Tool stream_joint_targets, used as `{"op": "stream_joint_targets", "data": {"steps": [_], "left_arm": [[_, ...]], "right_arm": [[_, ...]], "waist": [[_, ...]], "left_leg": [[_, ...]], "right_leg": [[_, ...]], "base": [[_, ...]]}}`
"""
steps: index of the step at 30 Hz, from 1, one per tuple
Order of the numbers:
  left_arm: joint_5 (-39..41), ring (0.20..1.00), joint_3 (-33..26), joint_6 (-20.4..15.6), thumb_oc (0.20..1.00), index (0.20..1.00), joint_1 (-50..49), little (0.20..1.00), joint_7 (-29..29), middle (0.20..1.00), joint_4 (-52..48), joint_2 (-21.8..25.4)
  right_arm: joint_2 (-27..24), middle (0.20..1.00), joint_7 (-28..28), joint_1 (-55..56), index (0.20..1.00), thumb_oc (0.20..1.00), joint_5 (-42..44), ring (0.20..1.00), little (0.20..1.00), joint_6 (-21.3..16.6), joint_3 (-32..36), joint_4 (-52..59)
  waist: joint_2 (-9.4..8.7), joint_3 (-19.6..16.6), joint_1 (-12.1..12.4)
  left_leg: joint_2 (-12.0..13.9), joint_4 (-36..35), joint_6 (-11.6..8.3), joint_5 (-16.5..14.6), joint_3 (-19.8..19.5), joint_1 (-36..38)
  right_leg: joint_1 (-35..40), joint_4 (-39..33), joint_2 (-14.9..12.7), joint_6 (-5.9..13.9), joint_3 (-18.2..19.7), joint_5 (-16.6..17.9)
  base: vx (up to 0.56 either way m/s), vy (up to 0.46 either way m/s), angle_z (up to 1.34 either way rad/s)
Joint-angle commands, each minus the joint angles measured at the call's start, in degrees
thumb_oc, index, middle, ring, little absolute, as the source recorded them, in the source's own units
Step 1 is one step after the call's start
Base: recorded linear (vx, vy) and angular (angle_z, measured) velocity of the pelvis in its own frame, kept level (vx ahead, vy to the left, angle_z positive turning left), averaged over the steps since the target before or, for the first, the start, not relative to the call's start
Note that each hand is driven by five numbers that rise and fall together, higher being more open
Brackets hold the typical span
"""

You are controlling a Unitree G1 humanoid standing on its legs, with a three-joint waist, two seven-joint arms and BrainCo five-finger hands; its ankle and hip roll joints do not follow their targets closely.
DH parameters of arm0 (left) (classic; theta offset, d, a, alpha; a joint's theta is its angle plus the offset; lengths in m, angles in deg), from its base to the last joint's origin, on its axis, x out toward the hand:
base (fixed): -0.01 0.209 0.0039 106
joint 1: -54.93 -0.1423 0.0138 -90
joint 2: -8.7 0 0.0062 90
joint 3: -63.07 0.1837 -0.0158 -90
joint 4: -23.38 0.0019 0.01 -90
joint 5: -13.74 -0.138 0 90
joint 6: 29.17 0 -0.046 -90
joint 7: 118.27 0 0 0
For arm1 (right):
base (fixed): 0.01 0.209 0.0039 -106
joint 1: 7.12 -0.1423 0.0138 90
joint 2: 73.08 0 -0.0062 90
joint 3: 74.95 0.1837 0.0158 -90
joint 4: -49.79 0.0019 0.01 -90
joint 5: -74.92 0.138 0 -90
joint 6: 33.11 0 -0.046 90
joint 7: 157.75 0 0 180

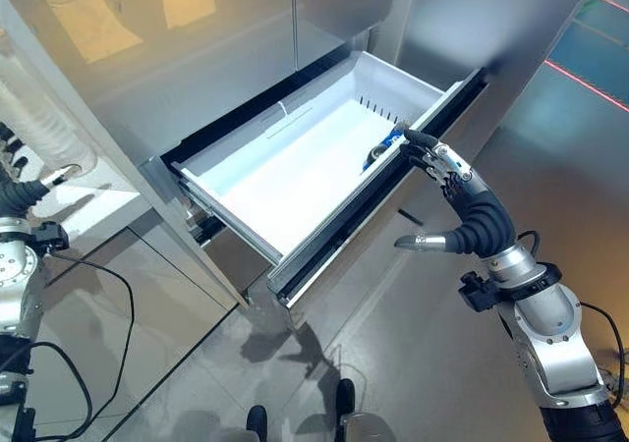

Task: Take the drinks into the refrigerator

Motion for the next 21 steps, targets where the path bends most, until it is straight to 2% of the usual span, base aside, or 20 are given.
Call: {"op": "stream_joint_targets", "data": {"steps": [1, 11, 21], "left_arm": [[-0.76, 1.0, 4.06, -1.2, 1.0, 1.0, 5.31, 1.0, -0.81, 1.0, -0.03, 2.73], [-1.07, 1.0, 4.12, -0.92, 1.0, 1.0, 5.02, 1.0, -0.69, 1.0, 0.81, -0.75], [-2.61, 1.0, 7.89, -1.05, 1.0, 1.0, 11.31, 1.0, -0.66, 1.0, 2.87, -0.43]], "right_arm": [[-1.12, 1.0, 1.09, -3.43, 1.0, 1.0, 2.37, 1.0, 1.0, -2.38, 2.0, 5.02], [-0.85, 1.0, 0.48, -3.68, 1.0, 1.0, 3.0, 1.0, 1.0, -3.0, 3.15, 6.85], [-1.63, 1.0, -0.4, -3.63, 1.0, 1.0, 4.33, 1.0, 1.0, -2.98, 3.31, 7.48]], "waist": [[-1.61, -0.03, -1.1], [-2.15, 1.46, -1.71], [-2.22, 0.71, -2.73]], "left_leg": [[-2.31, 8.97, 3.78, -6.22, 1.45, -2.07], [-1.76, 10.26, 3.61, -6.44, 2.02, -2.95], [-1.61, 9.53, 3.36, -6.1, 2.44, -2.55]], "right_leg": [[0.94, 11.48, -2.13, 5.12, 1.61, -10.97], [-0.44, 12.38, -1.44, 4.39, 2.67, -11.11], [-0.07, 10.84, -1.07, 4.22, 3.21, -10.33]], "base": [[0.0, 0.0, 0.0], [-0.02, -0.008, -0.03], [0.0, -0.006, 0.0]]}}
